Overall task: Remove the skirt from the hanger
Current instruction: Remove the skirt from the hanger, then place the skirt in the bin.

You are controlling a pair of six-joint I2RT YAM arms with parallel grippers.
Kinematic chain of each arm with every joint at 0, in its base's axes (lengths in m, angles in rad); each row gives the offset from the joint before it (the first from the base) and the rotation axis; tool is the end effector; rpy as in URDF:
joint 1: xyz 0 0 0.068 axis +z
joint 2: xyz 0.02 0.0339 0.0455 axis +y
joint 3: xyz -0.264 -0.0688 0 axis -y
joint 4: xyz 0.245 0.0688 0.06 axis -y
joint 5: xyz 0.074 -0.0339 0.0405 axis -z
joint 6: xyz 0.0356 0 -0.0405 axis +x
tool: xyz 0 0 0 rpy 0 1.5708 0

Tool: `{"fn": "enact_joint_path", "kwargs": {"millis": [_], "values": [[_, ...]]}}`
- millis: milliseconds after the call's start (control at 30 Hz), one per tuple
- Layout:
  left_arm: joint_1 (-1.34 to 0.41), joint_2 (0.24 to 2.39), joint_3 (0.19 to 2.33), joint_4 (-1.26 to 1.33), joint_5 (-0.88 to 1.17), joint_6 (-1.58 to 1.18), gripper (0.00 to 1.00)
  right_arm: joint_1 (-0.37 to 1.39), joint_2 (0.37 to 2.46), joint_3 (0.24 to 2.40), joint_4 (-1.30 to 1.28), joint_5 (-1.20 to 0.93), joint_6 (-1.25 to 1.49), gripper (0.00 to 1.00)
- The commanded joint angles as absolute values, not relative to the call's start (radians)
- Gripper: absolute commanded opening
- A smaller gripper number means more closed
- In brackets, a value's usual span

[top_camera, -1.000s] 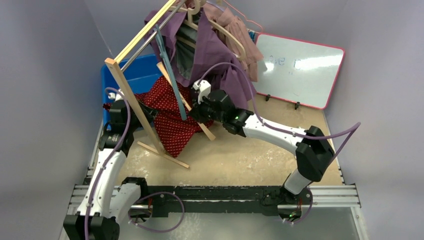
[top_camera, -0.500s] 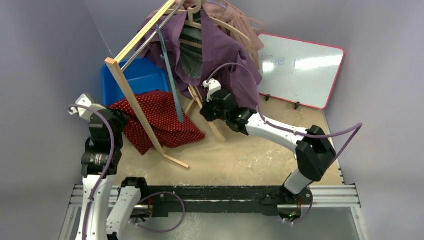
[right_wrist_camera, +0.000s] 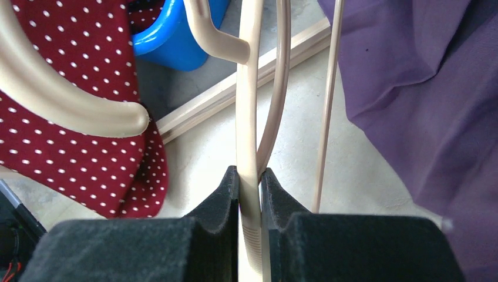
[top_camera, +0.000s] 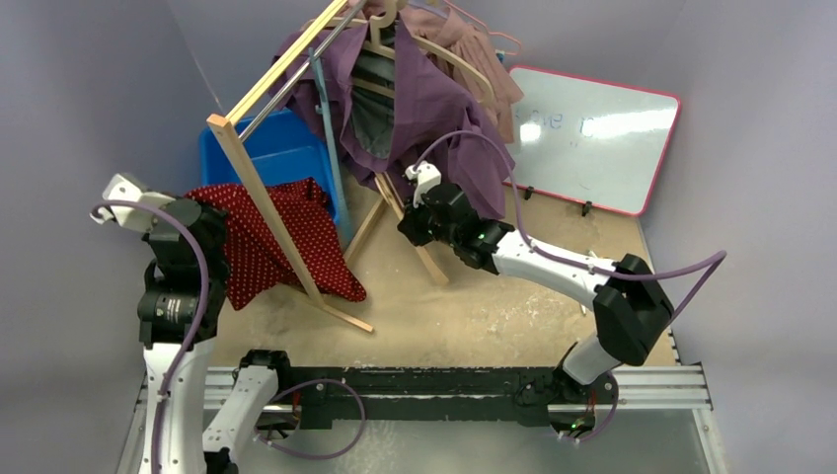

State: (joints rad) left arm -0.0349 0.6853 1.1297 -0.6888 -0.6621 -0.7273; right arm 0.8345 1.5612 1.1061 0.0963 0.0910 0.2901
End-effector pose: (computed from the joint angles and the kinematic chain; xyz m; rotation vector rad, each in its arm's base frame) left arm 0.1108 0.0180 0.4154 -1.0079 1.4466 0.0485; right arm 0.2484 0.2693 0.2853 -0.4732 1.9283 0.6568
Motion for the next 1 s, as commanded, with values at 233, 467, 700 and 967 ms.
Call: {"fn": "enact_joint_path", "kwargs": {"millis": [233,467,700,967], "values": [[-0.031,0.985,1.404,-0.514,-0.491,-0.836,0.0,0.831,1.449,1.076,0.188,0.075,0.26,0.0],[0.18,1.107,1.461,-0.426,-0.22,-0.94,0.0,0.831,1.408,1.056,0.192,0.068,0.269,0.0],[0.299,1.296,1.529,-0.18,0.112,-1.087,0.0,0.831,1.409,1.053,0.198,0.06,0.273,0.0],[0.301,1.467,1.851,-0.137,0.105,-1.06,0.0,0.831,1.413,1.072,0.205,0.042,0.285,0.0]]}}
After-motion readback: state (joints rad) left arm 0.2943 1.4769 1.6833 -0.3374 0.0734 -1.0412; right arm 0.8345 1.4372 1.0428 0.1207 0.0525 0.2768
